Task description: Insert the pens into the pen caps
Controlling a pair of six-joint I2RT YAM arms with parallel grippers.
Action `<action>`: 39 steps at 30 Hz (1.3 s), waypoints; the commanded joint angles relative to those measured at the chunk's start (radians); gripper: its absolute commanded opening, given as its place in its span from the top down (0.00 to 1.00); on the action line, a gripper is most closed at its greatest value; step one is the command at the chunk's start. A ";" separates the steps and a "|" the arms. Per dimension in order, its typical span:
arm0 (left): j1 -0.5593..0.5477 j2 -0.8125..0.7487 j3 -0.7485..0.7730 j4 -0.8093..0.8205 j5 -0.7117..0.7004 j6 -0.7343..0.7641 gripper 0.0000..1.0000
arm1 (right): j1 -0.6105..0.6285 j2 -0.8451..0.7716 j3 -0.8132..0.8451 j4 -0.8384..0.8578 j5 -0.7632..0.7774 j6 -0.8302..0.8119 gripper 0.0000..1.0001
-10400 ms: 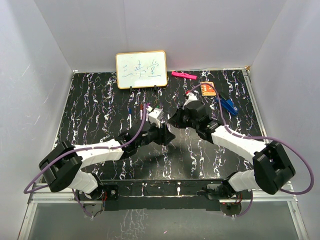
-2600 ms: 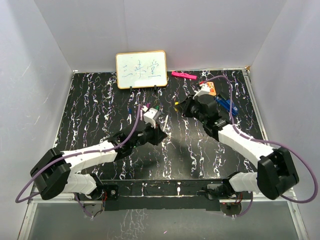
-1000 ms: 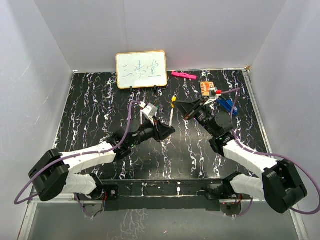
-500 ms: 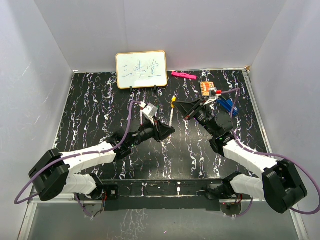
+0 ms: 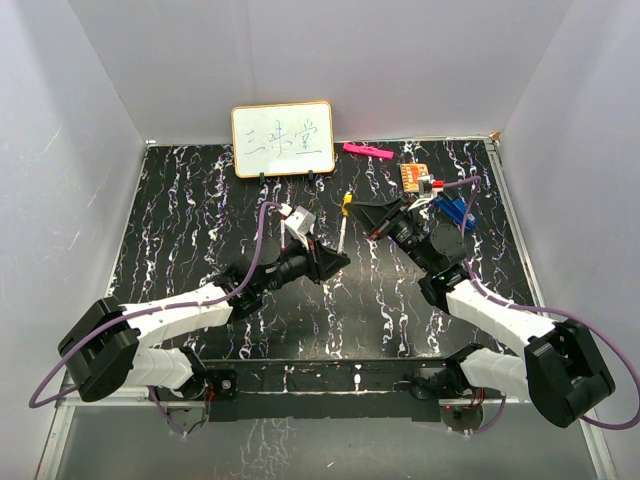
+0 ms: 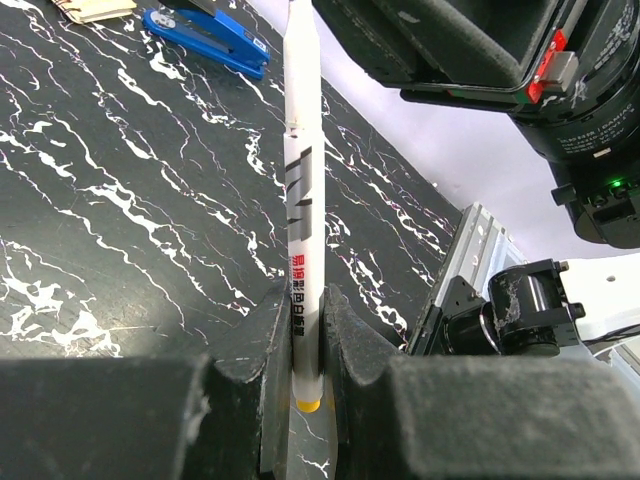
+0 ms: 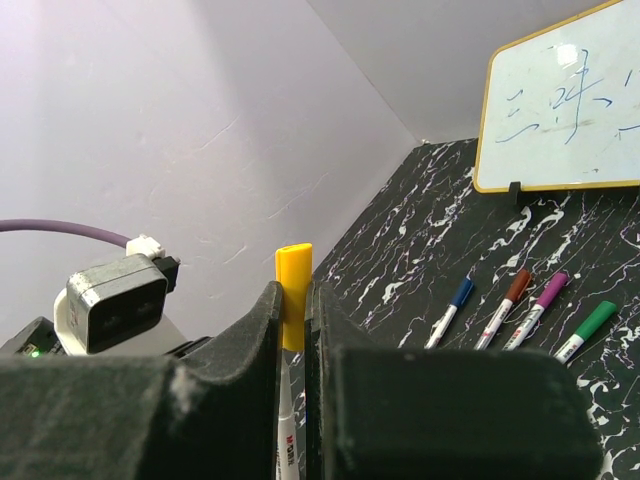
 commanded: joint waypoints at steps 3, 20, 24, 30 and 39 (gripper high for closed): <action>0.006 -0.016 0.000 0.026 -0.011 0.013 1.00 | 0.003 -0.044 -0.005 0.061 0.007 -0.002 1.00; 0.007 -0.008 0.015 0.031 -0.012 0.019 1.00 | 0.003 -0.021 -0.011 0.059 -0.025 0.010 1.00; 0.006 -0.007 0.016 0.030 -0.016 0.019 1.00 | 0.003 -0.020 -0.015 0.050 -0.026 0.010 1.00; 0.006 -0.014 0.018 0.031 -0.028 0.022 1.00 | 0.004 -0.023 -0.025 0.047 -0.034 0.008 1.00; 0.014 0.001 0.033 0.057 -0.067 0.016 1.00 | 0.018 0.012 -0.030 0.035 -0.088 0.020 1.00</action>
